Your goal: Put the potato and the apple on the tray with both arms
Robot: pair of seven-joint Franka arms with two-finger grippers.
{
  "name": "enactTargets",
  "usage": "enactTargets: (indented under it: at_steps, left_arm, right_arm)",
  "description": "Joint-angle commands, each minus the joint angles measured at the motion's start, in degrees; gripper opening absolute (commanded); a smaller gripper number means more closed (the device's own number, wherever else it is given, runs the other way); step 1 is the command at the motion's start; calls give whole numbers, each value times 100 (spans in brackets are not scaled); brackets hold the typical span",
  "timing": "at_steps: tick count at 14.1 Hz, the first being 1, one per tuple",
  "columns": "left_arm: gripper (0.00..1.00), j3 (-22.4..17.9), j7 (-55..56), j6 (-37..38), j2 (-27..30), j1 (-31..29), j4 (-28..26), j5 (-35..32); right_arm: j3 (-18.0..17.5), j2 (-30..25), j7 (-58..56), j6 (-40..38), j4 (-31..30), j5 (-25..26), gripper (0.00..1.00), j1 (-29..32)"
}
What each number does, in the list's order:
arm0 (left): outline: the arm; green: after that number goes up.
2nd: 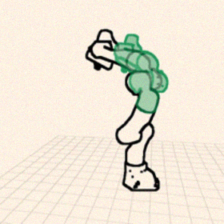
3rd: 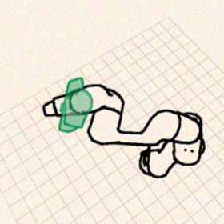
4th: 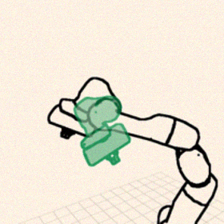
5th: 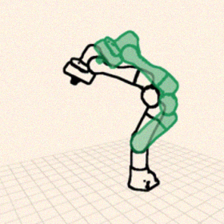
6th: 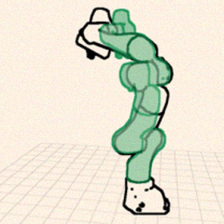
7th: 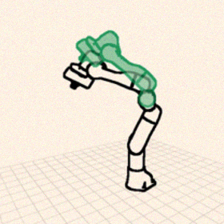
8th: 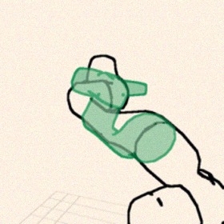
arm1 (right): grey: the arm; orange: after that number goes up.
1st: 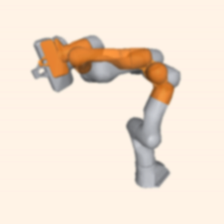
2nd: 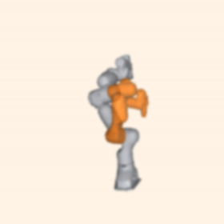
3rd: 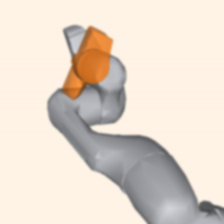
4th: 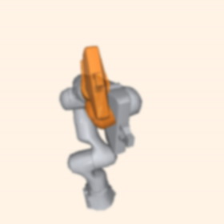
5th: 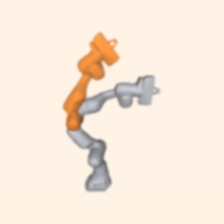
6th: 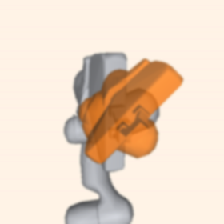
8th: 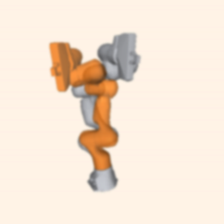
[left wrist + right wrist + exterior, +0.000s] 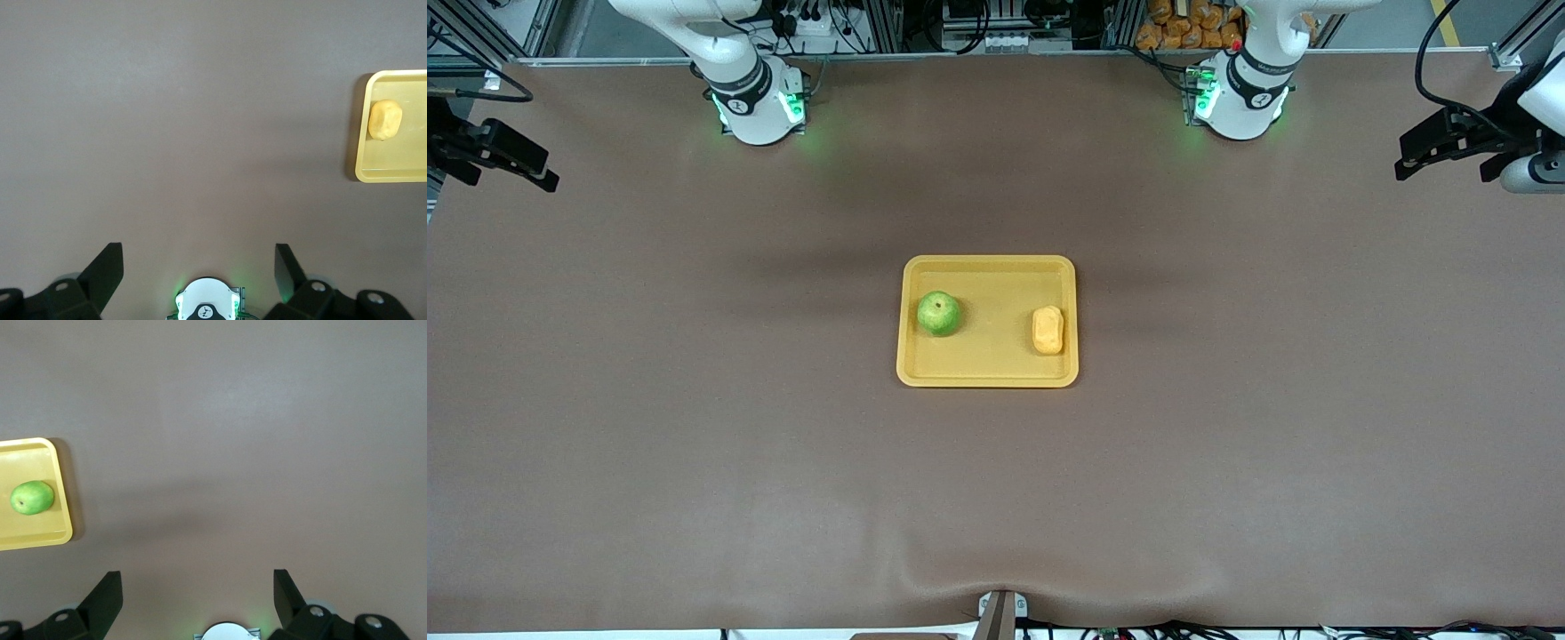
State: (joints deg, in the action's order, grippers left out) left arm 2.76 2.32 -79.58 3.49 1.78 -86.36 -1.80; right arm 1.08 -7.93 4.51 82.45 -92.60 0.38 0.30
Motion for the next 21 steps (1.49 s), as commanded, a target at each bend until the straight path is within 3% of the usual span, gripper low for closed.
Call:
enactTargets:
  at_steps: [1,21]
  left_arm:
    - [100,-3,-21,4,64,-19,-38,40]
    - [100,32,437,4,64,-19,-21,14]
  right_arm:
    - [-152,-16,-73,61,188,155,100,67]
    - [-117,213,-249,123,419,50,100,102]
